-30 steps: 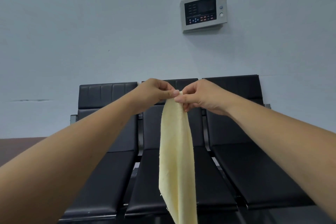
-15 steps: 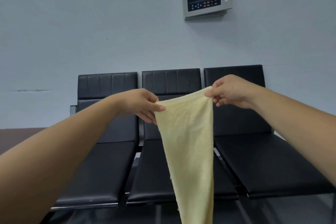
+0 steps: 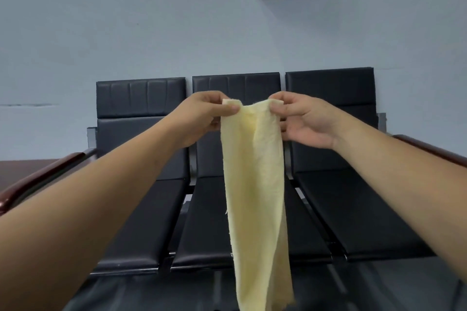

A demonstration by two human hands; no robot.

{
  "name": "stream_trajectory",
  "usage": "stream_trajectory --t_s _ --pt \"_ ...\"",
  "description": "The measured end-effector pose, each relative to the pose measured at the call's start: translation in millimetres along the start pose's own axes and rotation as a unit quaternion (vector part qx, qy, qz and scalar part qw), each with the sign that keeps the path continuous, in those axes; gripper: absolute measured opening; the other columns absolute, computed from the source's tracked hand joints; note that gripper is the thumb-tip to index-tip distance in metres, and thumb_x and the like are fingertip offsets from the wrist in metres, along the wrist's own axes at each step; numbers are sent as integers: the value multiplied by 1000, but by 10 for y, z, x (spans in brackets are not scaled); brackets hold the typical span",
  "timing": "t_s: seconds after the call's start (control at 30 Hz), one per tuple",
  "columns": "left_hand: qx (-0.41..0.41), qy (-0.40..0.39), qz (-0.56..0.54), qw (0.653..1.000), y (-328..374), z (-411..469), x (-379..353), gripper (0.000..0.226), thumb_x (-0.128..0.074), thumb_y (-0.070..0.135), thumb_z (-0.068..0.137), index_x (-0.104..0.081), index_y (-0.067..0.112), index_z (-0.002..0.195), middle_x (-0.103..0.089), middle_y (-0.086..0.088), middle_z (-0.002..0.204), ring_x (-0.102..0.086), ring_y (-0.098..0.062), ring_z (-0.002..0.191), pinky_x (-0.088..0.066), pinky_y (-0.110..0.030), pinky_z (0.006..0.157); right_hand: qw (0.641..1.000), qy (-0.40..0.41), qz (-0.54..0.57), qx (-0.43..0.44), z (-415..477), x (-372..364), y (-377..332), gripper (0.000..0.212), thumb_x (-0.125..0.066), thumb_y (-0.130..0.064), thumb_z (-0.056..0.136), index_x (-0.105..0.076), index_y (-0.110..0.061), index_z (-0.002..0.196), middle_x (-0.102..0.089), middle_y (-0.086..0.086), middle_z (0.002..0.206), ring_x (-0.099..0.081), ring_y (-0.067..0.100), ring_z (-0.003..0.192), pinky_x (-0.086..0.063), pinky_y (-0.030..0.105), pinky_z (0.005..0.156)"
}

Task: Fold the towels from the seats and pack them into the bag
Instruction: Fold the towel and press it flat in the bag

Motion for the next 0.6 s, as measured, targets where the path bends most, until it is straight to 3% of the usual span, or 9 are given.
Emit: stream_trajectory --t_s 0.07,0.17,0.27,0.37,0.47,0.53,0.6 --pt "4 -14 -6 1000 -37 19 -53 5 -67 14 94 -68 11 90 -72 -4 93 -68 -16 87 -55 -29 80 999 -16 -18 -25 51 -87 87 5 -59 -11 98 -62 -11 102 -70 5 92 -71 22 85 -61 43 78" --pt "15 38 -58 997 -254 7 -2 16 -61 15 98 -68 3 107 -73 -9 102 -69 -22 93 -56 -34 85 999 36 21 7 152 -70 86 11 -51 -7 103 -60 -7 109 -70 7 93 -71 21 82 -62 39 73" --pt "68 115 -195 972 -651 -89 46 31 -58 19 100 -62 -1 123 -72 -12 120 -71 -26 105 -59 -36 86 989 83 118 32 214 40 52 21 -50 -2 102 -55 -5 121 -68 9 96 -69 21 86 -61 37 83" --pt "98 122 -249 956 -956 -221 -42 41 -58 34 100 -61 4 127 -70 -7 124 -71 -21 103 -58 -36 83 990 89 111 17 247 29 108 22 -50 0 100 -57 -1 121 -68 13 100 -69 25 92 -60 39 88" --pt "104 1 -212 972 -1080 -314 -198 58 -66 50 88 -61 13 133 -69 -6 128 -67 -23 116 -52 -40 98 987 106 124 8 268 -12 177 26 -49 2 100 -57 3 124 -70 15 103 -71 27 92 -61 39 82" --pt "105 -117 -117 981 -1175 -397 -362 59 -73 44 83 -61 12 132 -69 -6 128 -65 -24 119 -51 -38 101 982 124 140 3 270 -8 197 35 -47 2 99 -55 8 132 -67 19 115 -71 28 96 -61 39 80" --pt "134 -182 -31 974 -1340 -501 -505 50 -79 30 85 -62 17 131 -70 0 127 -65 -19 120 -47 -39 106 978 139 155 -1 269 14 206 37 -47 2 99 -56 9 134 -66 20 127 -71 29 104 -61 39 80"
Point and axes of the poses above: each hand's wrist, its own z-axis towards the middle knuckle, its own x-axis out of the back of the hand, y = z × x, the point moved 5 cm from there along z, towards the middle knuckle
